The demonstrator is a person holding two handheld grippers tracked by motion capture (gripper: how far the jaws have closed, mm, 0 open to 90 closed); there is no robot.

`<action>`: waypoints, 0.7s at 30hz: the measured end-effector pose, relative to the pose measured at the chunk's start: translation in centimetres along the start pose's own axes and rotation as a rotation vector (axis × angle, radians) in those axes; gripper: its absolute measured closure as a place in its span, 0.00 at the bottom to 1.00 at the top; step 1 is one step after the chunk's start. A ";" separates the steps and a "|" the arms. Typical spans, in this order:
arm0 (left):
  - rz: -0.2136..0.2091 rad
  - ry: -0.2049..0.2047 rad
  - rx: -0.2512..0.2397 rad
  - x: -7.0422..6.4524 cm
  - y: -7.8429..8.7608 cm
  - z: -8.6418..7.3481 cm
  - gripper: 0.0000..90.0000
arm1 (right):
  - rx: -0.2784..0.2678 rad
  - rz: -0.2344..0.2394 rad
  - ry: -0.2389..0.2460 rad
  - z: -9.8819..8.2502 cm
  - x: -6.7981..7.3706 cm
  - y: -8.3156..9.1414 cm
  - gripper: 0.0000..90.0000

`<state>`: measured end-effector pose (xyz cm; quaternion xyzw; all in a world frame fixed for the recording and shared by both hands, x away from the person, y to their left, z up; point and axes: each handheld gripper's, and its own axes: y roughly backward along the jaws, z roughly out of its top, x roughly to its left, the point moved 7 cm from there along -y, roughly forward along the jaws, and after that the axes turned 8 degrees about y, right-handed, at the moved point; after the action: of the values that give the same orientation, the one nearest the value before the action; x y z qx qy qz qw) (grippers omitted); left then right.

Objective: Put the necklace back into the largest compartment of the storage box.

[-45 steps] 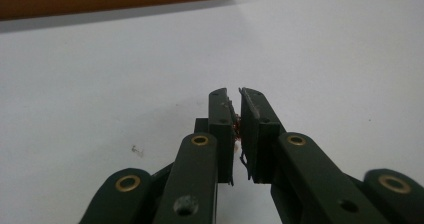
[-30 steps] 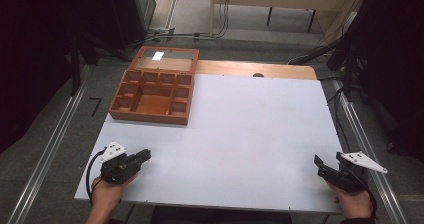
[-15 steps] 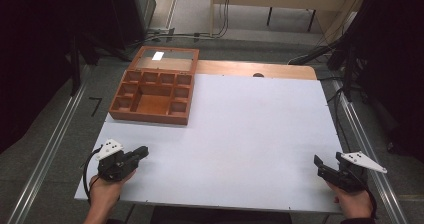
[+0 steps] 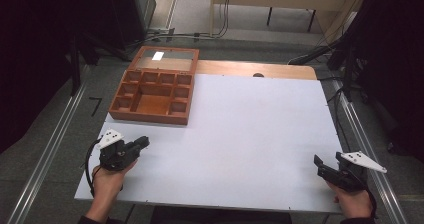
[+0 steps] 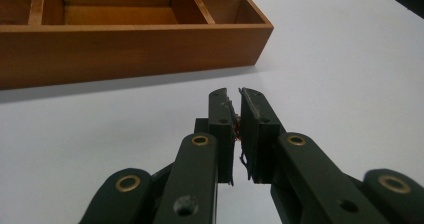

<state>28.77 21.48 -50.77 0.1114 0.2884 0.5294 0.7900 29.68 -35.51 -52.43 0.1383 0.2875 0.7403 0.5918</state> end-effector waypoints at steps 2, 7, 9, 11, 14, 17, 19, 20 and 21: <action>0.003 0.001 -0.004 0.1 -0.2 0.3 0.94 | 0.000 0.000 0.000 0.0 0.0 0.0 0.24; 0.007 0.007 -0.013 0.2 -0.4 0.8 0.94 | 0.000 -0.001 0.001 0.0 0.0 0.0 0.24; 0.009 0.010 -0.018 0.2 -0.4 1.0 0.94 | -0.001 -0.001 0.001 0.0 0.0 0.0 0.24; 0.009 0.014 -0.022 0.3 -0.5 1.2 0.94 | -0.001 0.000 0.000 0.0 0.0 0.0 0.24; 0.012 0.018 -0.025 0.4 -0.6 1.3 0.94 | -0.001 0.000 0.000 0.0 0.0 0.0 0.24; 0.018 0.019 -0.029 0.5 -0.7 1.6 0.94 | 0.000 0.000 0.000 0.0 0.0 0.0 0.24; 0.019 0.026 -0.030 0.5 -0.7 1.7 0.94 | -0.001 0.001 0.002 0.0 0.0 0.0 0.24; 0.017 0.027 -0.031 0.6 -0.8 1.8 0.94 | -0.001 0.001 0.002 0.0 0.0 0.0 0.24; 0.016 0.026 -0.030 0.6 -0.8 1.8 0.94 | 0.001 0.002 0.002 0.0 0.0 0.0 0.24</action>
<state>30.59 21.90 -49.91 0.0949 0.2896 0.5416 0.7834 29.69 -35.47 -52.43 0.1382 0.2882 0.7409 0.5907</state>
